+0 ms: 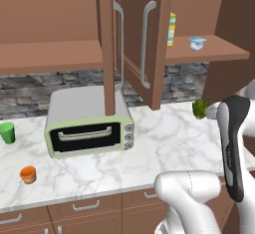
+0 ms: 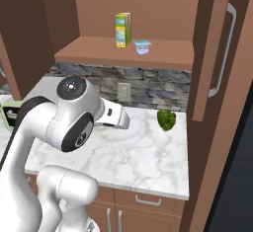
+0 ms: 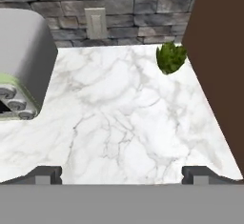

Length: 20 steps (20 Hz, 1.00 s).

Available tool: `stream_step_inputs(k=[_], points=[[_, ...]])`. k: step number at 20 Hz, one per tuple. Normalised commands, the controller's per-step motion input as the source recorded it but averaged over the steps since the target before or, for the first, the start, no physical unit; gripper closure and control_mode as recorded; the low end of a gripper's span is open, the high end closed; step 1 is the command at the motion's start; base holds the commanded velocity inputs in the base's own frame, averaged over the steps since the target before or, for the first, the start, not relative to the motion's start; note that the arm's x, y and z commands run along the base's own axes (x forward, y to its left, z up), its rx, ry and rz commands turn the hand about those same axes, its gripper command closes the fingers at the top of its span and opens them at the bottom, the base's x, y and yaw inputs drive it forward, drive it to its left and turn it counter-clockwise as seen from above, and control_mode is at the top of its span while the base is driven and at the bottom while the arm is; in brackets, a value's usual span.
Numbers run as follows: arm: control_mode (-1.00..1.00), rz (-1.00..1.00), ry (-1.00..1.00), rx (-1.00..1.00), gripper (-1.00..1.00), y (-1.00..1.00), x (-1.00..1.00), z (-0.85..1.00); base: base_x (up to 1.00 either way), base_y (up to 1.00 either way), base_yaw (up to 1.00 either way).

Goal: Pick the yogurt and jam from the counter and place them in the cabinets closest to them.

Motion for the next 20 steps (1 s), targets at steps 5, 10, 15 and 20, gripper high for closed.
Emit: stream_step_inputs(k=[5,10,15,20], points=[[-1.00,0.02,0.01,0.00,-1.00,-0.01,-0.24,-0.44,0.00,0.00,0.00],[-1.00,0.00,0.00,0.00,-1.00,0.00,0.00,0.00,0.00,0.00,0.00],[1.00,0.00,0.00,0.00,-1.00,0.00,0.00,0.00,-0.44,0.00,0.00],[1.00,0.00,0.00,0.00,-1.00,0.00,0.00,0.00,-0.53,0.11,0.00]])
